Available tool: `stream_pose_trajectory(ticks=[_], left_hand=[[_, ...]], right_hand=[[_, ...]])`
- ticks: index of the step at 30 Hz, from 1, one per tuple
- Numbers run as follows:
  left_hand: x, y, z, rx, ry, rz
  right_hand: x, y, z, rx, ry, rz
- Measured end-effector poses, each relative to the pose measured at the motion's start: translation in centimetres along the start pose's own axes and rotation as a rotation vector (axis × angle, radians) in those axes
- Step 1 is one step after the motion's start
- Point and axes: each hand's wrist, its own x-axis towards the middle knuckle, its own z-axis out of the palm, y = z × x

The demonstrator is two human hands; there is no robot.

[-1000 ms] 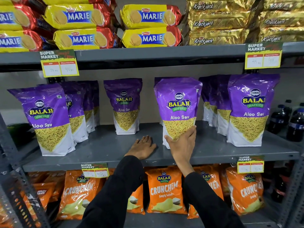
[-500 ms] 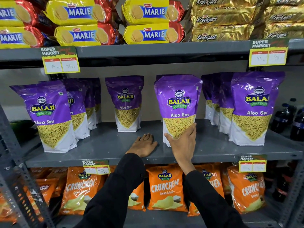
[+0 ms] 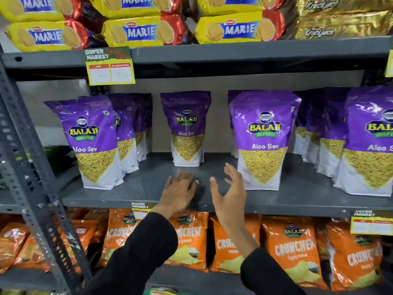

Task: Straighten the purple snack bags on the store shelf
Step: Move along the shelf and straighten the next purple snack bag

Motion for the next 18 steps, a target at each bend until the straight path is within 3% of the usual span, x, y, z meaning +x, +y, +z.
stream_pose_trajectory(ticks=[7, 18], left_hand=[[1.6, -10.4, -3.5, 0.07, 0.024, 0.004], [3.8, -15.3, -4.2, 0.061, -0.148, 0.072]], right_hand=[[6.6, -0.7, 11.6, -0.045, -0.184, 0.28], [11.4, 0.9, 20.0, -0.331, -0.042, 0.437]])
